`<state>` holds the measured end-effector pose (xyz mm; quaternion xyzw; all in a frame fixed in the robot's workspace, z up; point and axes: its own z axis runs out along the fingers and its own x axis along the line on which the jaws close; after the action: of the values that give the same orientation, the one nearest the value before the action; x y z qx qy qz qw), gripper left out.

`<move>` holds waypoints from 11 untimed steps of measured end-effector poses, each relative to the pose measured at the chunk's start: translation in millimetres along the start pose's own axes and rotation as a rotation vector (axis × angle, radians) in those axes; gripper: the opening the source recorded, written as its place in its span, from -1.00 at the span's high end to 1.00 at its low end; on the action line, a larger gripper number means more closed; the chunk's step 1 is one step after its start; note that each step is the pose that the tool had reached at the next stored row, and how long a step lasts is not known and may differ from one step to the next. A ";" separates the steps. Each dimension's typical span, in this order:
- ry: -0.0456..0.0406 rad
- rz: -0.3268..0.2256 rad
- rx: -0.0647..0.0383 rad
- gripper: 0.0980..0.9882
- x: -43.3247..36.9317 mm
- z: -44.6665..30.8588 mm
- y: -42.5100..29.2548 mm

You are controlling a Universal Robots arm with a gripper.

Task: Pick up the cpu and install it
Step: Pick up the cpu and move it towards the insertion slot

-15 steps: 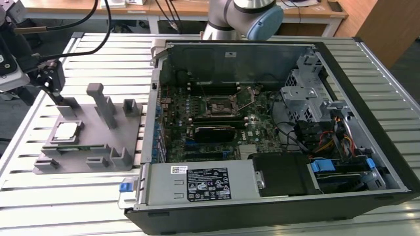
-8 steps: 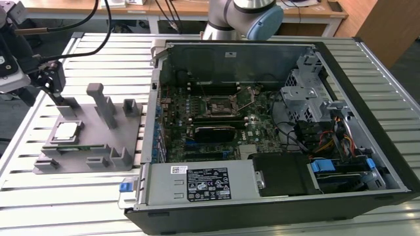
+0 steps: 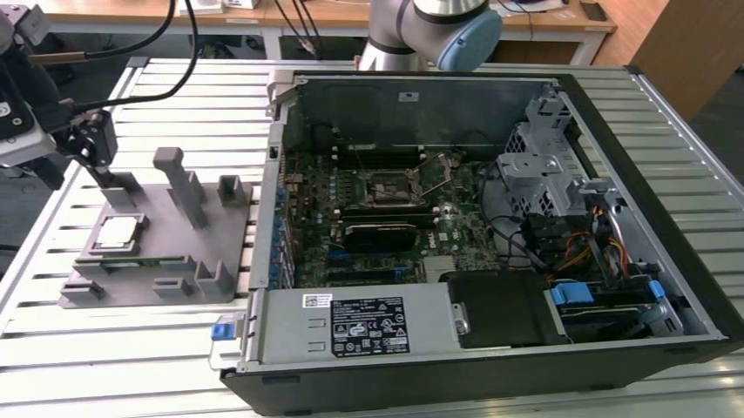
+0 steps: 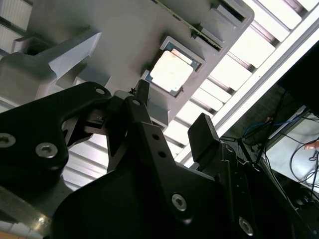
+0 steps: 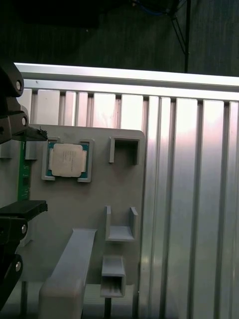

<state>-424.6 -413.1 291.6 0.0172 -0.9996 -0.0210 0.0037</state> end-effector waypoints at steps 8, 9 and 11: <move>0.0001 -0.001 0.000 -0.10 0.0 2.6 -0.1; 0.0002 -0.001 0.000 -0.10 0.0 2.9 -0.1; 0.0001 -0.001 0.000 -0.10 0.0 3.7 -0.1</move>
<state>-424.6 -413.1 287.9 0.0176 -0.9996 -0.0210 0.0037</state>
